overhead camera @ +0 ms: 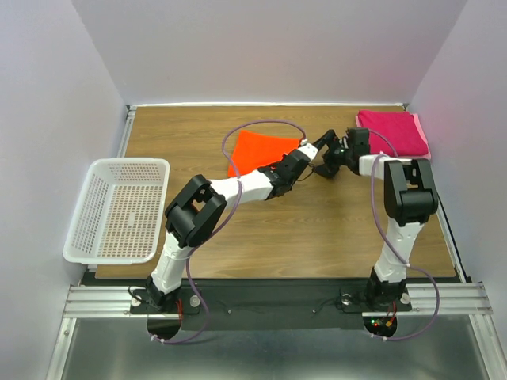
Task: Fold and stack the t-shirts
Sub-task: Neatly place the folded tshirt to the corner
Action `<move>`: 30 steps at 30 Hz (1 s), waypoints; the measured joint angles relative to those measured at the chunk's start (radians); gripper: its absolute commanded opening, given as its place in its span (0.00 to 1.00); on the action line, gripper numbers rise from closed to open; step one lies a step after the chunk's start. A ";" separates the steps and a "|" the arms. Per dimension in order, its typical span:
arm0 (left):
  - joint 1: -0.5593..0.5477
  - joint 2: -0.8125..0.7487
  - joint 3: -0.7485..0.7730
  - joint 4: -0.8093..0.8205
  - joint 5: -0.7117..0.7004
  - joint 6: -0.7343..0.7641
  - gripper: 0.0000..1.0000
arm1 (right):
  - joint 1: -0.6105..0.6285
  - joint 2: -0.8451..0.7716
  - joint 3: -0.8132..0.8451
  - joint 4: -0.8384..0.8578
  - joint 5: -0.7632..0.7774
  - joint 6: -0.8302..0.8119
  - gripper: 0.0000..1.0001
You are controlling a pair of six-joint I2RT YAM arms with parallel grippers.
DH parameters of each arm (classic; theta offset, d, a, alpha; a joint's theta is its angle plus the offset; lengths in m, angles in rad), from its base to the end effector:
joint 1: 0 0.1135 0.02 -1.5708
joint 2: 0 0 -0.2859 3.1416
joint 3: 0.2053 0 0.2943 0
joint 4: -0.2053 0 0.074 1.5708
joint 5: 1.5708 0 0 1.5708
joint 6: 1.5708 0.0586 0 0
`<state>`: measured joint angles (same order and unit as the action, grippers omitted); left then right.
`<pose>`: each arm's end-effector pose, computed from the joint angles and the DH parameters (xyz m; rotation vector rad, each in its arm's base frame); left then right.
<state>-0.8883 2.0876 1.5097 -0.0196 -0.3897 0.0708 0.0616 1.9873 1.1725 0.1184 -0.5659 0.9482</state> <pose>0.3587 -0.4061 0.1828 0.7770 1.9711 -0.0615 0.4689 0.0604 0.1273 0.7314 2.2973 1.1480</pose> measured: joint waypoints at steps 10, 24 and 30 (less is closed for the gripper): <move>0.002 0.000 0.040 -0.031 0.022 -0.035 0.00 | 0.112 0.127 0.109 0.095 -0.033 0.077 1.00; 0.011 0.000 0.062 -0.048 0.077 -0.095 0.01 | 0.130 0.170 0.135 0.101 -0.040 0.104 0.77; 0.012 0.000 0.069 -0.054 0.124 -0.141 0.06 | 0.133 0.210 0.183 0.092 -0.056 0.094 0.60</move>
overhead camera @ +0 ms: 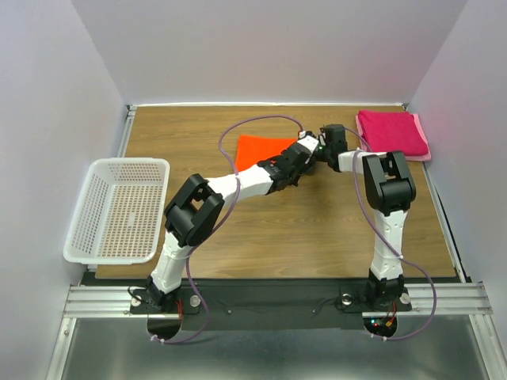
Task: Fold and stack the t-shirts
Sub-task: Neatly place the folded tshirt to the corner
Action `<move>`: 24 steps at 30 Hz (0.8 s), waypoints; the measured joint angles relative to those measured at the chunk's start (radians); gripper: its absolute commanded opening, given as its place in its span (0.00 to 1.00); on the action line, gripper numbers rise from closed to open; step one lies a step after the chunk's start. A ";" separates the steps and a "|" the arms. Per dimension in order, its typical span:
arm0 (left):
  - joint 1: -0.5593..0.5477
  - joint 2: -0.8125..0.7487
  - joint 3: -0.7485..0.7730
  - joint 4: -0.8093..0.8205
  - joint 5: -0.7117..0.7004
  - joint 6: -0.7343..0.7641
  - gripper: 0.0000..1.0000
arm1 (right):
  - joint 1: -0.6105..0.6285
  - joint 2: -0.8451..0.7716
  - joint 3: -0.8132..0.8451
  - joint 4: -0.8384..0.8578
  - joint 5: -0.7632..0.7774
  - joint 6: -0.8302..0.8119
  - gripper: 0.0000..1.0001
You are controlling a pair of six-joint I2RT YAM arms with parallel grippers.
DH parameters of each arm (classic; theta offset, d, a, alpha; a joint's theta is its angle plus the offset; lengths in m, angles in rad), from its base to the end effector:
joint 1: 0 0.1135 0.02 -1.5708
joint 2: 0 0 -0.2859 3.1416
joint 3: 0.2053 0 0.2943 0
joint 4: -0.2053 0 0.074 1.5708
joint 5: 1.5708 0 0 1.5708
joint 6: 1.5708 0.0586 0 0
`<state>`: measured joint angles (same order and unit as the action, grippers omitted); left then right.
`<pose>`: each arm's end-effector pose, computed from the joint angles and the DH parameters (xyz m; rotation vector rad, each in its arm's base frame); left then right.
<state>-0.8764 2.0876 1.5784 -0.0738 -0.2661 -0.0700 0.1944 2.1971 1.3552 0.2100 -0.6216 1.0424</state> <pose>0.3645 -0.4136 0.2021 0.6969 2.0263 -0.2698 0.5060 0.1344 0.0983 0.6264 2.3314 1.3243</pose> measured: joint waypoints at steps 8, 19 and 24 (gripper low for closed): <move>0.002 -0.005 0.021 0.010 0.036 -0.046 0.12 | 0.005 0.018 0.012 -0.063 0.014 -0.060 0.10; 0.051 -0.193 -0.100 0.034 0.064 -0.118 0.79 | 0.000 0.016 0.182 -0.368 0.130 -0.296 0.01; 0.175 -0.469 -0.305 0.049 0.071 -0.177 0.78 | -0.037 0.016 0.372 -0.584 0.253 -0.485 0.01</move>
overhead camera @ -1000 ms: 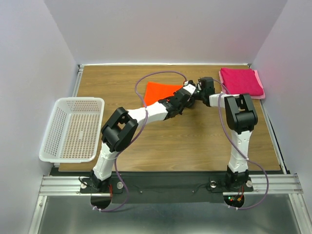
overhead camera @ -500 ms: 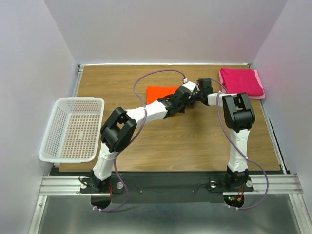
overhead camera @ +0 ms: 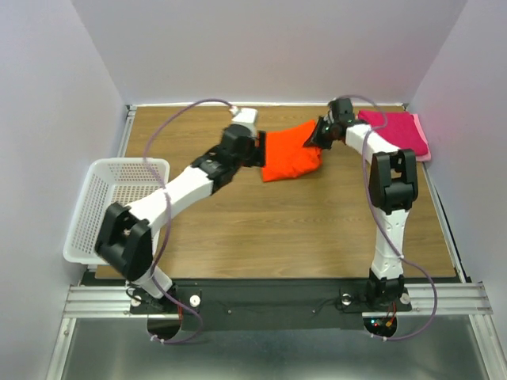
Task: Fold and stack the t-shirts
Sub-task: Neatly place the folded tshirt to the corner
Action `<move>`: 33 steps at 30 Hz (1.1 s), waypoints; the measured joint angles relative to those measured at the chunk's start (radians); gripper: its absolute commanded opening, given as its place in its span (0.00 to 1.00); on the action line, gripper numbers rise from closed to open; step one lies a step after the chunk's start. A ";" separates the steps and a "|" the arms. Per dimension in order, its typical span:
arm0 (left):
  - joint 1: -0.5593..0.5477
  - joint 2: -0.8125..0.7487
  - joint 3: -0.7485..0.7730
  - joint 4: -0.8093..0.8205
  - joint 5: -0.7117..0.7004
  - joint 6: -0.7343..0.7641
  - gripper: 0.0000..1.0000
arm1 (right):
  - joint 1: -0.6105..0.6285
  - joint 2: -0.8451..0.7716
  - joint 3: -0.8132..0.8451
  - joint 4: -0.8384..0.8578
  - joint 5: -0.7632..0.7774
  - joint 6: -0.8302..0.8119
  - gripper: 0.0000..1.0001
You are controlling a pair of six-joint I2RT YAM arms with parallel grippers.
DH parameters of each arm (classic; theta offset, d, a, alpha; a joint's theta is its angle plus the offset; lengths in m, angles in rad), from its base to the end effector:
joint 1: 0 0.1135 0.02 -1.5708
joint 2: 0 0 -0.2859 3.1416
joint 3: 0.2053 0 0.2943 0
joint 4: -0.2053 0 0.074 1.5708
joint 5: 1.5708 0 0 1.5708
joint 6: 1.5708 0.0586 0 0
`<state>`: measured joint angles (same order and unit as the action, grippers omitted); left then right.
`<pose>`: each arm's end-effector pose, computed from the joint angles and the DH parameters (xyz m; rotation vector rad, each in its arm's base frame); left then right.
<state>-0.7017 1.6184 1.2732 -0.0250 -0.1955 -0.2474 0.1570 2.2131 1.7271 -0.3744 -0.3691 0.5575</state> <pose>0.3492 -0.2802 0.3105 0.3124 1.9341 -0.4410 0.5478 0.1081 0.1634 0.3272 2.4808 0.7604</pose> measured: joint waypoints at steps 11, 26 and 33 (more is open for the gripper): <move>0.266 -0.538 -0.563 0.001 -0.074 -0.071 0.78 | -0.077 0.000 0.313 -0.270 0.372 -0.512 0.01; 0.277 -0.550 -0.678 -0.033 -0.114 -0.092 0.77 | -0.128 0.002 0.395 -0.345 0.599 -0.916 0.01; 0.277 -0.533 -0.678 -0.026 -0.116 -0.092 0.77 | -0.250 0.002 0.482 -0.358 0.536 -0.920 0.01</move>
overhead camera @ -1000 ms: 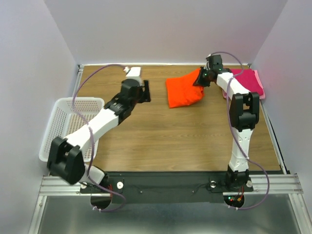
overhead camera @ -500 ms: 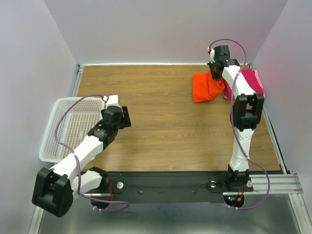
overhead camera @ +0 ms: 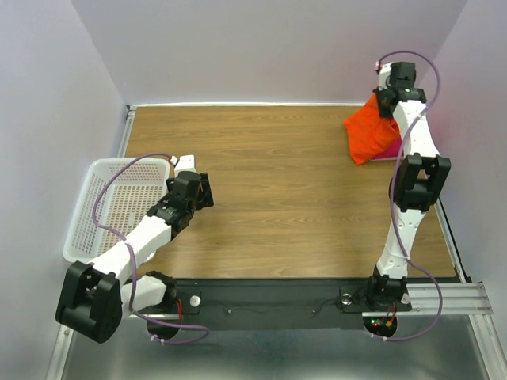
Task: Fold and stack the t-shirts
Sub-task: Neatly place the folded tshirt to the corner
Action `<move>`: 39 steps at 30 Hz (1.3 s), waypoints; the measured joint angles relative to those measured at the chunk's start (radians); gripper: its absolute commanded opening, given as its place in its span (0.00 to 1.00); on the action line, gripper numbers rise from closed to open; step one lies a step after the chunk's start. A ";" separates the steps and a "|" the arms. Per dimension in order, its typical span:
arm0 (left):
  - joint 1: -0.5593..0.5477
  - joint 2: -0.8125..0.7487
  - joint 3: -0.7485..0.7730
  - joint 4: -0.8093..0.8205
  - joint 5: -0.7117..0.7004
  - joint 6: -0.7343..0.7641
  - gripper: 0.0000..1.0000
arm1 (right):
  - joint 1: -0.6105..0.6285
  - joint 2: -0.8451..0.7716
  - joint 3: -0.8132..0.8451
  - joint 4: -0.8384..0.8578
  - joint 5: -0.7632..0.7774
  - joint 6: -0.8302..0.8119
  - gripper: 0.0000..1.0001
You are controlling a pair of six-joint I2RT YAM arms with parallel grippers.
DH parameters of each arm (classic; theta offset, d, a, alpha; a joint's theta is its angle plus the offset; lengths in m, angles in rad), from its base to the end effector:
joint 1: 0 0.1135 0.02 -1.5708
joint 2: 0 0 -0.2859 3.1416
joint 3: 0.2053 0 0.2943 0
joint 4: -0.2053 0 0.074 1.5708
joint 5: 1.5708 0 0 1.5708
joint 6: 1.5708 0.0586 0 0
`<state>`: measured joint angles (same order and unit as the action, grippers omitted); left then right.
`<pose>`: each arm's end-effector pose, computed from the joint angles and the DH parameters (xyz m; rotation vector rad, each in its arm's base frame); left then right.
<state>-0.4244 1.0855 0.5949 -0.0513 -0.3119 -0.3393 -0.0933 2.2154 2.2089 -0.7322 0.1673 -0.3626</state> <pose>0.2628 -0.0990 0.2166 -0.0961 2.0845 -0.1345 0.5743 -0.0635 0.3114 -0.2275 2.3235 -0.4235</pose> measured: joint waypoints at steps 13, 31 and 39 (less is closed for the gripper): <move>0.000 0.032 0.000 0.003 -0.002 0.000 0.77 | -0.072 0.000 0.081 -0.002 -0.113 0.026 0.00; 0.000 0.032 0.000 0.009 0.004 0.001 0.77 | -0.105 0.000 0.102 -0.001 -0.145 0.056 0.01; 0.000 0.002 0.000 0.010 0.016 0.001 0.77 | -0.135 0.002 0.026 0.026 -0.099 0.051 0.01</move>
<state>-0.4244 1.0870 0.5949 -0.0418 -0.2962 -0.3386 -0.2279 2.2177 2.2353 -0.7059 0.0685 -0.3115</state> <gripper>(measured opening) 0.767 0.075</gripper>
